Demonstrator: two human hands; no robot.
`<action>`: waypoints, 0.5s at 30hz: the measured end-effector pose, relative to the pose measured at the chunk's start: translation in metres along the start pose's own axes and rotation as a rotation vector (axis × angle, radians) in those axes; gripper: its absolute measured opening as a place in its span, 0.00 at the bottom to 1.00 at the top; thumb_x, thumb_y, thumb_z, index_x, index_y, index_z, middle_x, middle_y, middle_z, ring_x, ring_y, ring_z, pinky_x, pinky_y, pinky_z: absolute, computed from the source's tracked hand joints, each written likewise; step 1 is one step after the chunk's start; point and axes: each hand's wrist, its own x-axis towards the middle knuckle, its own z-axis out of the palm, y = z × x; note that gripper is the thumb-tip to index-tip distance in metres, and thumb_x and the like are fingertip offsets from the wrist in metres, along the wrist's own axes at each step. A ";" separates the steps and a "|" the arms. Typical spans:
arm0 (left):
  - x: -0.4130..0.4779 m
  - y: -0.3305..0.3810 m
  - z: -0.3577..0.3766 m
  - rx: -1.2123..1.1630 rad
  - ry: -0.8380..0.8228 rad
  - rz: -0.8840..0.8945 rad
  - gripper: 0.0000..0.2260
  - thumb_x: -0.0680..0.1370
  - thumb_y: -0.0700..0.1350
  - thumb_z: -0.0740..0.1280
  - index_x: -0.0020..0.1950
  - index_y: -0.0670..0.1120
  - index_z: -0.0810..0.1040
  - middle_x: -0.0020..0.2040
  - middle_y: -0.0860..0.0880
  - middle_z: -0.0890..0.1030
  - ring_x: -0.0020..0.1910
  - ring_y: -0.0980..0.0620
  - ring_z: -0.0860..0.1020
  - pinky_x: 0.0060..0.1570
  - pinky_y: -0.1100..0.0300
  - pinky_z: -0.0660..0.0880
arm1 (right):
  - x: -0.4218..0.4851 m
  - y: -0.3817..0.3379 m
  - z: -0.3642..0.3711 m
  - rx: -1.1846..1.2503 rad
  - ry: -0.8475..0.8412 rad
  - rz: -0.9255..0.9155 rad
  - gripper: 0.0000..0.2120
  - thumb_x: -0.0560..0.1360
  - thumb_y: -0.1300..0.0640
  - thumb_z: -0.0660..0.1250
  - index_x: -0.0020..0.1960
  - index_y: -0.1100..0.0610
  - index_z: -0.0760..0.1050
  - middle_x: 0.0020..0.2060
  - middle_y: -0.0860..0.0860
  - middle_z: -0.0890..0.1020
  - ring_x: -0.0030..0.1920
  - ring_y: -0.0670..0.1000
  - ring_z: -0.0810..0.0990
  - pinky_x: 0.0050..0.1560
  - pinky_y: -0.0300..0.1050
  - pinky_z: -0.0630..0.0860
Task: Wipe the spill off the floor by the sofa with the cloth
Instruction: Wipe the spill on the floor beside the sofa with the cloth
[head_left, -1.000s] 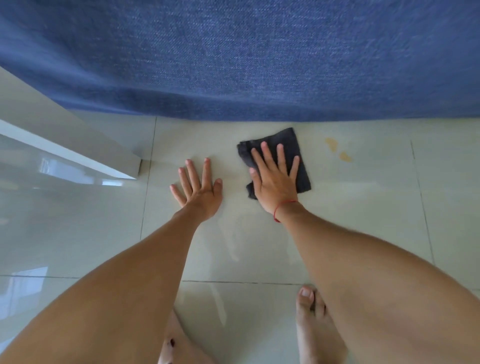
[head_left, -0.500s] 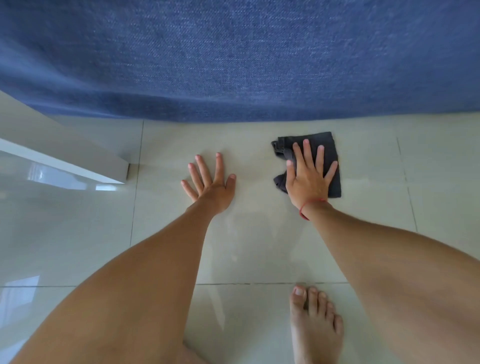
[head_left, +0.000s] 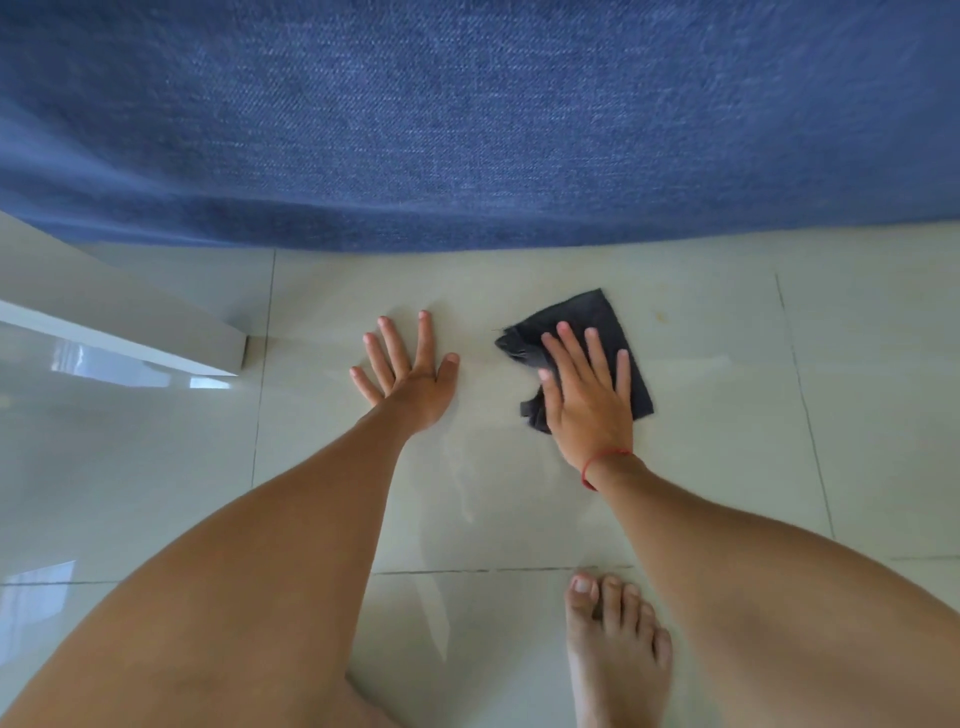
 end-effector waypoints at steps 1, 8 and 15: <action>0.000 0.000 0.000 -0.001 0.005 0.001 0.28 0.81 0.62 0.45 0.76 0.63 0.34 0.76 0.49 0.27 0.75 0.47 0.28 0.72 0.42 0.31 | -0.002 0.011 -0.003 0.004 0.034 0.075 0.25 0.79 0.45 0.45 0.74 0.47 0.63 0.75 0.44 0.63 0.77 0.51 0.58 0.74 0.59 0.49; 0.003 -0.001 0.002 0.012 0.012 0.000 0.28 0.81 0.62 0.45 0.76 0.63 0.33 0.76 0.49 0.26 0.75 0.47 0.28 0.72 0.42 0.31 | 0.040 0.026 -0.014 0.071 0.098 0.407 0.24 0.81 0.46 0.46 0.77 0.47 0.55 0.78 0.45 0.54 0.78 0.53 0.47 0.73 0.64 0.39; 0.003 0.000 0.002 0.008 0.022 -0.006 0.28 0.81 0.61 0.46 0.76 0.63 0.34 0.77 0.49 0.27 0.76 0.47 0.28 0.72 0.42 0.31 | 0.081 -0.019 -0.009 0.065 0.048 0.314 0.24 0.82 0.46 0.47 0.77 0.46 0.53 0.78 0.45 0.51 0.78 0.56 0.44 0.71 0.68 0.37</action>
